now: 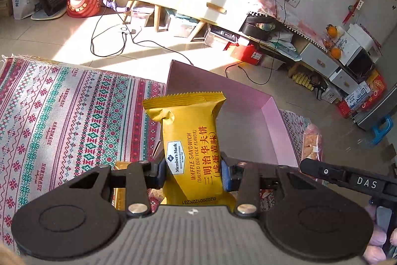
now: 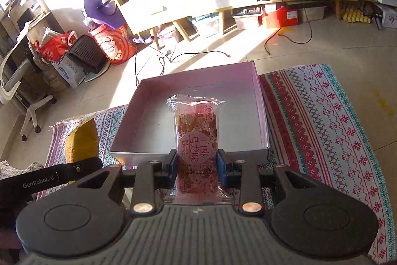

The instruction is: Organize snacks

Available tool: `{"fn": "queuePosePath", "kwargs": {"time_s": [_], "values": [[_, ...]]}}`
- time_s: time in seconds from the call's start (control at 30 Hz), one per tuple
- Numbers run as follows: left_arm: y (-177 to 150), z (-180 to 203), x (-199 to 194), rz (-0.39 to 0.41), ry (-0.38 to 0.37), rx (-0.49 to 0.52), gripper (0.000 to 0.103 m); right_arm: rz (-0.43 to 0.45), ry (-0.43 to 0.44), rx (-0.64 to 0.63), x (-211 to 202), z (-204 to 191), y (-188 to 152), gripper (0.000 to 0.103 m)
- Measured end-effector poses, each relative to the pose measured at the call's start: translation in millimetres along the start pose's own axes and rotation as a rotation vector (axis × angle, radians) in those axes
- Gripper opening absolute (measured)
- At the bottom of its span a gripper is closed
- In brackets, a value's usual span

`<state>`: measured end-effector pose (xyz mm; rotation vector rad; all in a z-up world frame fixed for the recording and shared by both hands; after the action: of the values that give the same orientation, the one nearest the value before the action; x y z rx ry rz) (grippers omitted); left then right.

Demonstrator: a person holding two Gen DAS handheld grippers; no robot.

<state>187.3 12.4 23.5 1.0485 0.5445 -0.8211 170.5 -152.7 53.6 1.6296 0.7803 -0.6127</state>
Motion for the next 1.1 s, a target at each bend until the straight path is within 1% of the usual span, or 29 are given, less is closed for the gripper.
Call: {"fn": "queuePosePath", "kwargs": {"time_s": [0.1,0.3,0.47,0.6,0.77,0.83,0.87,0.9,0.93,0.97,1.1], "values": [[15,4,21,0.007,0.009,0.001,0.047,0.008,0.003,0.019,16,10,10,0.029],[29,17,56,0.019,0.011,0.028,0.047,0.013,0.014,0.029,39,19,21,0.029],[32,30,79,0.014,0.019,0.059,0.047,0.018,0.02,0.024,51,21,26,0.029],[30,37,97,-0.004,0.046,0.091,0.047,0.006,0.021,0.035,63,25,27,0.029],[27,38,106,-0.004,0.079,0.117,0.048,-0.006,0.01,0.039,69,28,25,0.029],[28,39,107,0.003,0.09,0.129,0.049,-0.007,0.008,0.039,69,28,25,0.032],[28,40,105,0.009,0.095,0.134,0.055,-0.004,0.005,0.045,68,28,25,0.033],[29,41,104,0.012,0.093,0.138,0.061,0.001,0.006,0.06,67,30,26,0.037],[29,41,101,0.016,0.086,0.14,0.071,0.005,0.01,0.067,65,30,26,0.046],[29,42,97,0.021,0.079,0.145,0.076,0.015,0.015,0.073,62,31,26,0.051],[27,43,85,0.043,0.083,0.177,0.084,0.025,0.007,0.08,56,29,26,0.061]]}}
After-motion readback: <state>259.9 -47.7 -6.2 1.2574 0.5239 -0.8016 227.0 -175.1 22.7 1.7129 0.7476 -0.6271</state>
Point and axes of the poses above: each gripper's, at about its wrist camera, not at the fingertips, and x roughly the way its jaws point, z to its right, y to its top, the point moved 2 cm from there along x, roughly the way its jaws point, and after that the axes turned 8 degrees about -x, right-handed, at the moved point
